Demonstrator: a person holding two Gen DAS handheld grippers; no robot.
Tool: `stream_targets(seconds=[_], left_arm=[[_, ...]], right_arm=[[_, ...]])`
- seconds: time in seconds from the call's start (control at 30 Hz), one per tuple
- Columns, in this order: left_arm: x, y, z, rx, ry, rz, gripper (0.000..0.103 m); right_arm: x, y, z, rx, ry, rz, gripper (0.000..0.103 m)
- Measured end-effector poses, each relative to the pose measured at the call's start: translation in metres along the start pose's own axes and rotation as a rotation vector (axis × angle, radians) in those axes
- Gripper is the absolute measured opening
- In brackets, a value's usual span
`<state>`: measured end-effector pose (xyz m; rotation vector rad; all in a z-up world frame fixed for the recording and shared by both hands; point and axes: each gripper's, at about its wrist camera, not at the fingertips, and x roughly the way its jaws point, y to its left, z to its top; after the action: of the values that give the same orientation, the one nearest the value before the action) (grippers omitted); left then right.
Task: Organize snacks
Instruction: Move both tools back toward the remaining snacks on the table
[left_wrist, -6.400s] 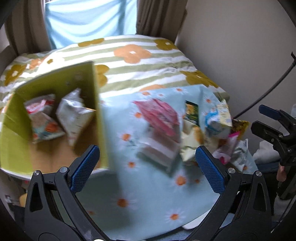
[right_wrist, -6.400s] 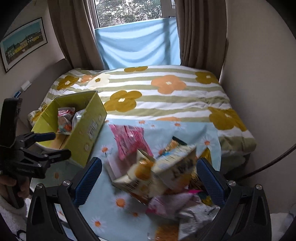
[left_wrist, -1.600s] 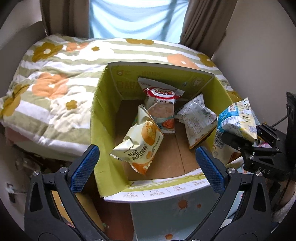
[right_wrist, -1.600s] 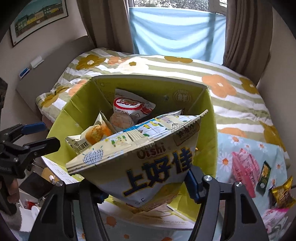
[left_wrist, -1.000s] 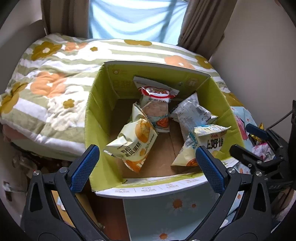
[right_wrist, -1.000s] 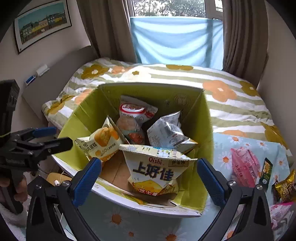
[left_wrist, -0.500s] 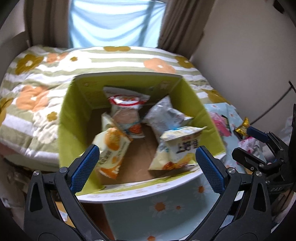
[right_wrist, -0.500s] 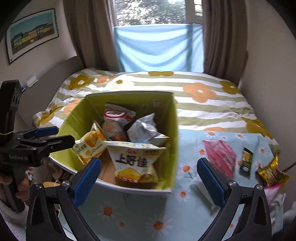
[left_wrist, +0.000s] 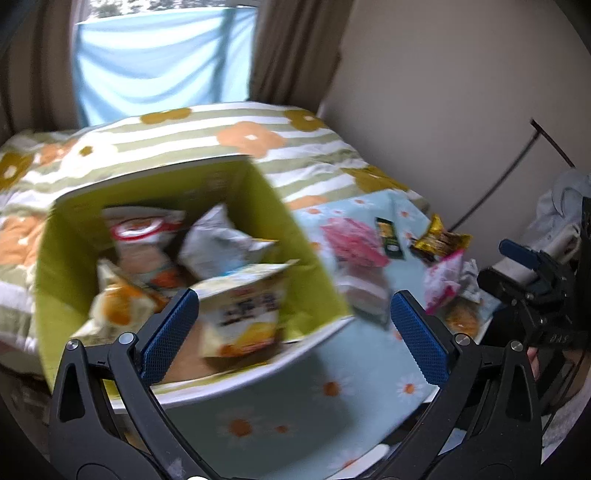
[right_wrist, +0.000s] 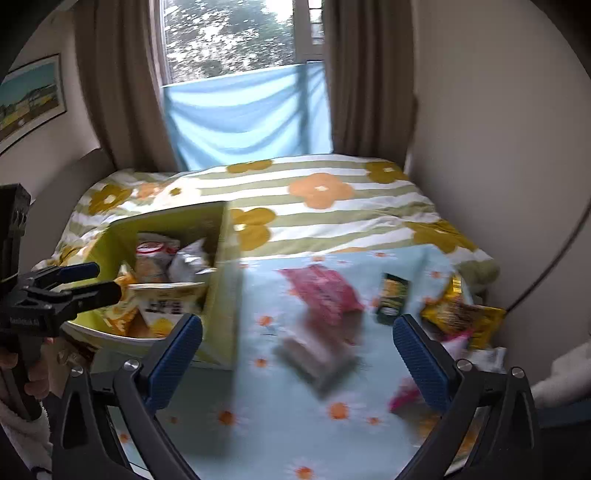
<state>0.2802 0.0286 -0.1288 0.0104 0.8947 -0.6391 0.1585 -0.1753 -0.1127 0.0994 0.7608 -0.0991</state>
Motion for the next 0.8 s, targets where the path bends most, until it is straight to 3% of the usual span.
stream_targets(seconds=[0.43,0.6,0.8], left_arm=[[0.099,-0.155,0.005,0.08,0.134,-0.142,0.103],[0.145,-0.202,0.003,0.117,0.22,-0.155,0.103],[0.192,-0.227,-0.003,0.109,0.324,-0.205,0.103]], right_arm=[[-0.024,-0.14,-0.038,0.076,0.057,-0.081,0.103],[-0.012,-0.183,-0.058,0.107,0.12,-0.057,0.103],[0.009,-0.216,-0.078,0.103,0.187,-0.022,0.103]])
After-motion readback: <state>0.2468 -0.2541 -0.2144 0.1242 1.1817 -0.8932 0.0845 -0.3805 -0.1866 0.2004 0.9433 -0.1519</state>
